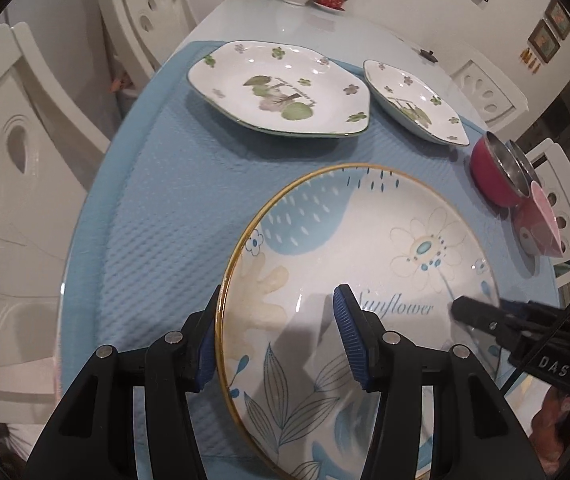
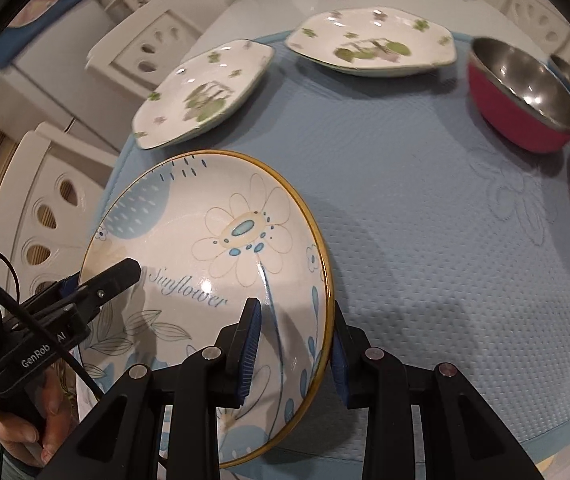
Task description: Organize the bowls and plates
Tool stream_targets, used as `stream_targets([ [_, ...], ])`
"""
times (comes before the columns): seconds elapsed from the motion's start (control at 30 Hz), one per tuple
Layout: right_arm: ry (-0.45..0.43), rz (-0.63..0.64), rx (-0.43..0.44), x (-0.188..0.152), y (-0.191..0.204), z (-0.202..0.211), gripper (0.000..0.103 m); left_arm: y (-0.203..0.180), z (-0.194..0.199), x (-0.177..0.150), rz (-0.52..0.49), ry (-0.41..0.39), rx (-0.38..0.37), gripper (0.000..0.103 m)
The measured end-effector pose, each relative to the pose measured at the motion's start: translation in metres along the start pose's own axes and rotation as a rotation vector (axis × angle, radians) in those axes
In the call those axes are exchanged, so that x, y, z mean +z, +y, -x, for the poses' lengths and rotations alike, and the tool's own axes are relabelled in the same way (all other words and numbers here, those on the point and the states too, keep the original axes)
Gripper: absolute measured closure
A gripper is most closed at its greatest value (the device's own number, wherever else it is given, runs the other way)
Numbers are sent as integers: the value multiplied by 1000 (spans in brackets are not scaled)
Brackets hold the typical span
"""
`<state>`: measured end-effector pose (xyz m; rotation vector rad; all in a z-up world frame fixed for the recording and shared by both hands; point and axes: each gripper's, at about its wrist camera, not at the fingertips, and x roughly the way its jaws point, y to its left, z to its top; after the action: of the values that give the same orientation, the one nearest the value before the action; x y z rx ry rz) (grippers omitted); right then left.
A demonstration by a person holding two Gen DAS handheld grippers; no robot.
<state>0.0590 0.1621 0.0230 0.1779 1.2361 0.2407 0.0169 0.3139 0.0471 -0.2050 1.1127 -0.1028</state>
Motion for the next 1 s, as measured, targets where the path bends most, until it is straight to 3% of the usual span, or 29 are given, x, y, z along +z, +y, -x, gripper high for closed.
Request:
stream_targets([
  [0.63,79,98,-52,-2,22,-32,72,23,-18,-8,52,27,18,54],
  [1.0,88,129,-48,-3,26,-34,71,22,-17,-13,22,30,38,54],
])
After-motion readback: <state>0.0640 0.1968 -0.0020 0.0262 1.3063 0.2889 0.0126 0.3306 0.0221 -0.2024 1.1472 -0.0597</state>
